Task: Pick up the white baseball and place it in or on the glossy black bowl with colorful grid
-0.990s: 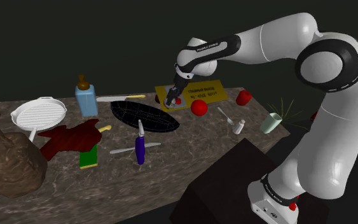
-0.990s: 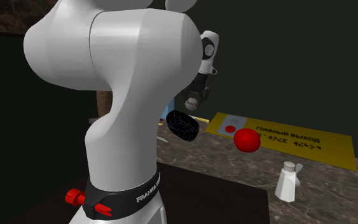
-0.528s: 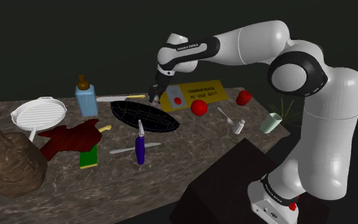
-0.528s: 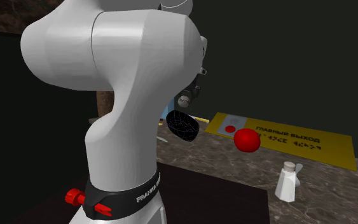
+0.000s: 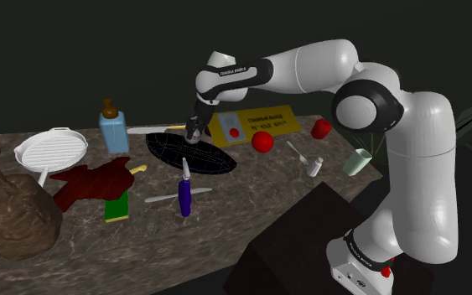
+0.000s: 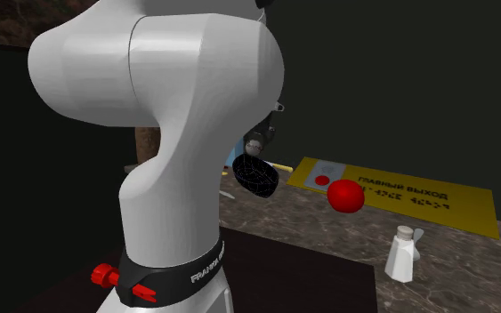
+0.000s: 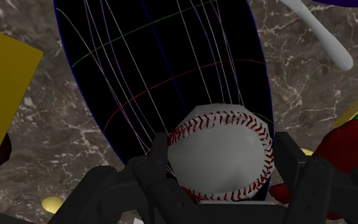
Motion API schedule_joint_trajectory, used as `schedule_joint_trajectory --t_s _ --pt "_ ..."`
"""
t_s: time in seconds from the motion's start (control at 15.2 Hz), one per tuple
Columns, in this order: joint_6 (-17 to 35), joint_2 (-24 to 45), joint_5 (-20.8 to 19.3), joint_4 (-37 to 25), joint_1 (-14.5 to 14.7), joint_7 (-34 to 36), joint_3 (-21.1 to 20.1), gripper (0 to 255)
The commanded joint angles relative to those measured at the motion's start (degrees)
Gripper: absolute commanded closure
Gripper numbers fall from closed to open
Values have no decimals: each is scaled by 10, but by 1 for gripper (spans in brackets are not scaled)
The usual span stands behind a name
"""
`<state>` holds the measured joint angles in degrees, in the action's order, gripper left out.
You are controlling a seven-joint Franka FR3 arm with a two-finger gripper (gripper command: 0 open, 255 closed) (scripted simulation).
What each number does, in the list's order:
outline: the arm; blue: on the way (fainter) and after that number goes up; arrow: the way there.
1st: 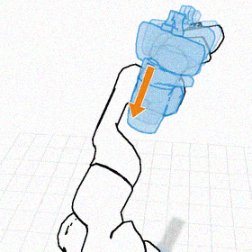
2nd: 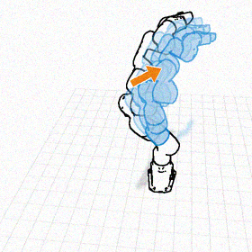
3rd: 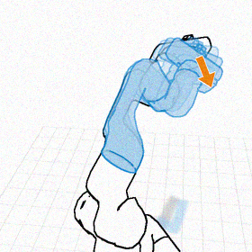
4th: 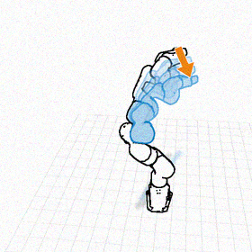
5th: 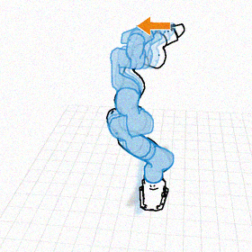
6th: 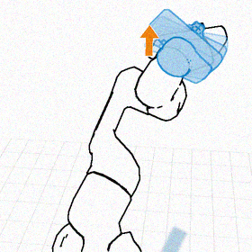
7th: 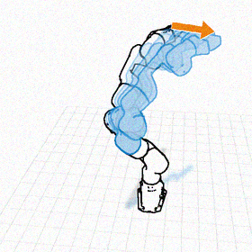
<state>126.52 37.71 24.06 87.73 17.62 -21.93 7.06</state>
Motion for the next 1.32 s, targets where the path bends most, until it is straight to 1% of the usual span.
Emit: schedule_joint_trajectory --t_s 0.0,0.4,0.92,0.99,1.25 --pt "11 8 3 3 -1 -4 -2 255" --pt "39 36 12 5 -3 -16 -8 255" --pt "39 36 12 5 -3 -16 -8 255" --pt "39 36 12 5 -3 -16 -8 0" --pt "39 36 12 5 -3 -16 -8 0"
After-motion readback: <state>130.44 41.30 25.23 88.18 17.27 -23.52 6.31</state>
